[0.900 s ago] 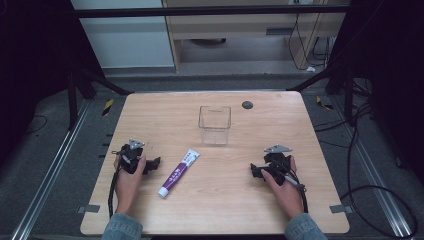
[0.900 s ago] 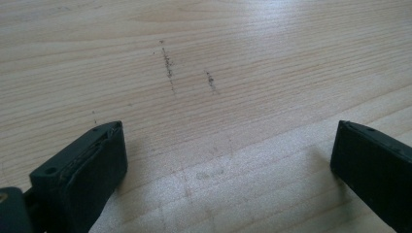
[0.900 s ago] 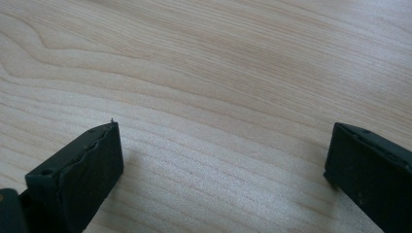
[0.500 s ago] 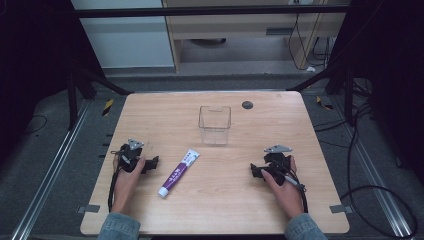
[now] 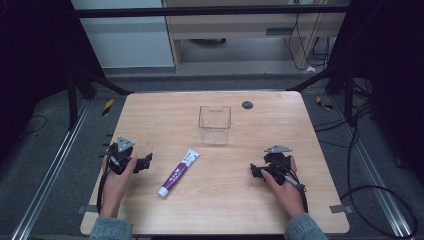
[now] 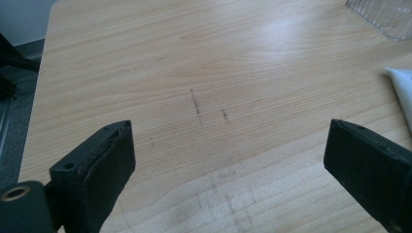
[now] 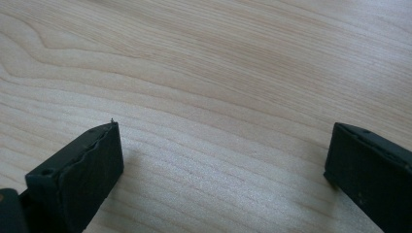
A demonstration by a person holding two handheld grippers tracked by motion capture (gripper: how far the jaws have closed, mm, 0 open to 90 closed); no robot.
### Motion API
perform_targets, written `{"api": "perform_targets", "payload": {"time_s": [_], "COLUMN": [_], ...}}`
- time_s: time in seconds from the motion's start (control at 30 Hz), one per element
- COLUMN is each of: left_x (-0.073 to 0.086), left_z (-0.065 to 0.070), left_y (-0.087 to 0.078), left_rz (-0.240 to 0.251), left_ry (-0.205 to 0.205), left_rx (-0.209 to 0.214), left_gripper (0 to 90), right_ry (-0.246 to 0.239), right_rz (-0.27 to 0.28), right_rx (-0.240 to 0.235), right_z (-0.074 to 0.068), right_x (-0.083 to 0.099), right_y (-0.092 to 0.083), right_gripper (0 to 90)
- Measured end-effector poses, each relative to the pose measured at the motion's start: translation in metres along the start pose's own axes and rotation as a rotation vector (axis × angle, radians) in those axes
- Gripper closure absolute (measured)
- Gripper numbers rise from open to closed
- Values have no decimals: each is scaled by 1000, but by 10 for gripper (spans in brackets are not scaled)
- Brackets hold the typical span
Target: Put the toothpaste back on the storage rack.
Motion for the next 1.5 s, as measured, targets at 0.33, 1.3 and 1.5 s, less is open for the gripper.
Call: {"api": "perform_targets", "payload": {"time_s": [0.33,1.3,1.5], "left_x": [-3,-13,-19], "left_z": [11,112,119], "left_y": [-4,12,13], "left_rz": [-21,-289,-300], "left_ry": [-12,301,320], "left_rx": [33,116,118], "left_gripper": [53,48,48], "right_ry": [-2,-5,-5], "right_rz": [2,1,1], "right_rx": [1,-7,-8], "right_z": [0,0,0], "right_x": [0,1,1], "right_y": [0,0,0], "right_gripper": [8,4,4]}}
Point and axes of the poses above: each handheld gripper's, and its own axes: y roughly forward along the jaws, x roughly out of its underside, z roughly to its right, the point moved 6 cm from there along y, roughly forward along the jaws, and after that the axes turned 11 degrees about -y, right-handed, at the moved point
